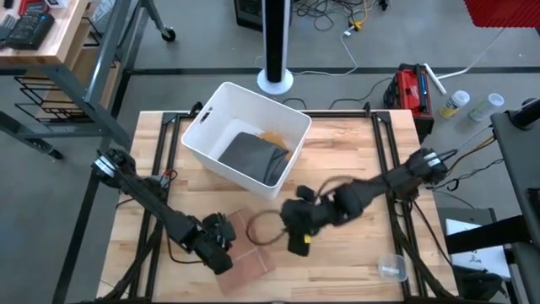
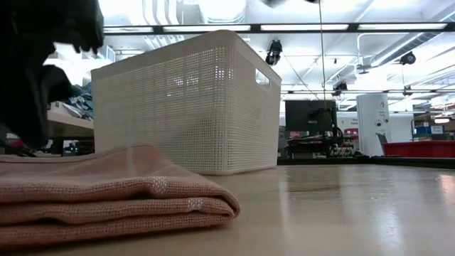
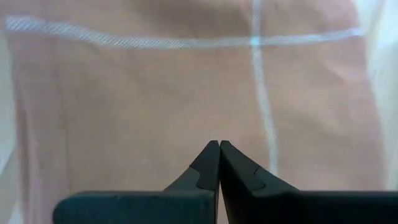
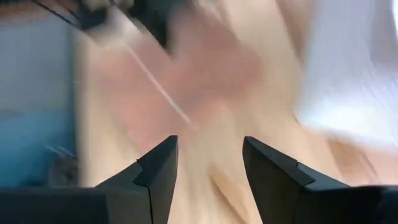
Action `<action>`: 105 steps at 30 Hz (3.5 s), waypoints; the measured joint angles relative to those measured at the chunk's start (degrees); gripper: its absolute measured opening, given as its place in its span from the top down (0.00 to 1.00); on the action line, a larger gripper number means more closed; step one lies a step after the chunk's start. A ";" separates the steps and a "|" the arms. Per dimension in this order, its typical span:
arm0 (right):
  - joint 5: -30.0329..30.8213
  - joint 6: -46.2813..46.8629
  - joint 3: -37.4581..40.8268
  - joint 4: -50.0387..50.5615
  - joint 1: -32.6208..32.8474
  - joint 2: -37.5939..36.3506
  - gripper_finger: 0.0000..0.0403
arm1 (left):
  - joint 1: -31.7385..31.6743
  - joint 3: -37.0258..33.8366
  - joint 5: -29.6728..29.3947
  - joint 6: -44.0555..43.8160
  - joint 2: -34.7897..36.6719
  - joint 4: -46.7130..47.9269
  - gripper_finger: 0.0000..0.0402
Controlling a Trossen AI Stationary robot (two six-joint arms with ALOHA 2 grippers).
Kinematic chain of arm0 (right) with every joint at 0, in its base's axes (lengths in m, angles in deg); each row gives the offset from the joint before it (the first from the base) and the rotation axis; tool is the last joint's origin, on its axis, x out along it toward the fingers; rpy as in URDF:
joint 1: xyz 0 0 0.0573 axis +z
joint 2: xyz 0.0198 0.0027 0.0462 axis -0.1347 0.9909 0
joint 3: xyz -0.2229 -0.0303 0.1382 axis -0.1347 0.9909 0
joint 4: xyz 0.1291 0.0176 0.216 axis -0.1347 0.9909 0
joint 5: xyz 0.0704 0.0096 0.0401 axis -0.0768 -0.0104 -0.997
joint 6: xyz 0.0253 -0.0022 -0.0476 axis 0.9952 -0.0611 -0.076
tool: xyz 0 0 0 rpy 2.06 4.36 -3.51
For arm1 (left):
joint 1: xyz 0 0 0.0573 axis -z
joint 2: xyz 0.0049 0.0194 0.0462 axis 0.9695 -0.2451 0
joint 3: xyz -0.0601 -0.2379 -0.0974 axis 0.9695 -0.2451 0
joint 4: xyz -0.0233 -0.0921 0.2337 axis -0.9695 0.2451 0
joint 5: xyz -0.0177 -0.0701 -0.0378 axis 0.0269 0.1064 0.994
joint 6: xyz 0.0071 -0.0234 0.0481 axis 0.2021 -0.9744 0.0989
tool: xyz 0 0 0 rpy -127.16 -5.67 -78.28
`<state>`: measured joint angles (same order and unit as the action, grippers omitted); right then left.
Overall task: Fold towel
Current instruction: Put the brown squared towel into the white bin, then return to Home Position
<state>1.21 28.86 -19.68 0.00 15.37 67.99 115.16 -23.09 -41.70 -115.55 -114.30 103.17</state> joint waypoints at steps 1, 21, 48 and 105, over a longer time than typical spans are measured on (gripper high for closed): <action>2.05 2.71 0.71 3.14 1.36 0.00 0.57 | 0.00 0.84 0.04 0.22 -0.55 0.06 1.00; -11.04 24.30 34.61 -56.15 -2.61 11.66 0.57 | 0.13 5.34 4.21 2.93 -15.01 -9.28 1.00; -15.80 2.59 13.80 -52.44 -1.88 4.72 0.95 | 5.14 24.59 -10.54 5.91 2.71 24.86 1.00; -16.50 -24.45 -29.50 19.68 -33.09 11.90 0.64 | -44.10 14.96 -3.49 50.72 17.36 14.34 1.00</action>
<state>-15.29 4.42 -49.18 19.68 -17.72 79.89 71.07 -8.13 -45.19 -64.84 -96.94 117.51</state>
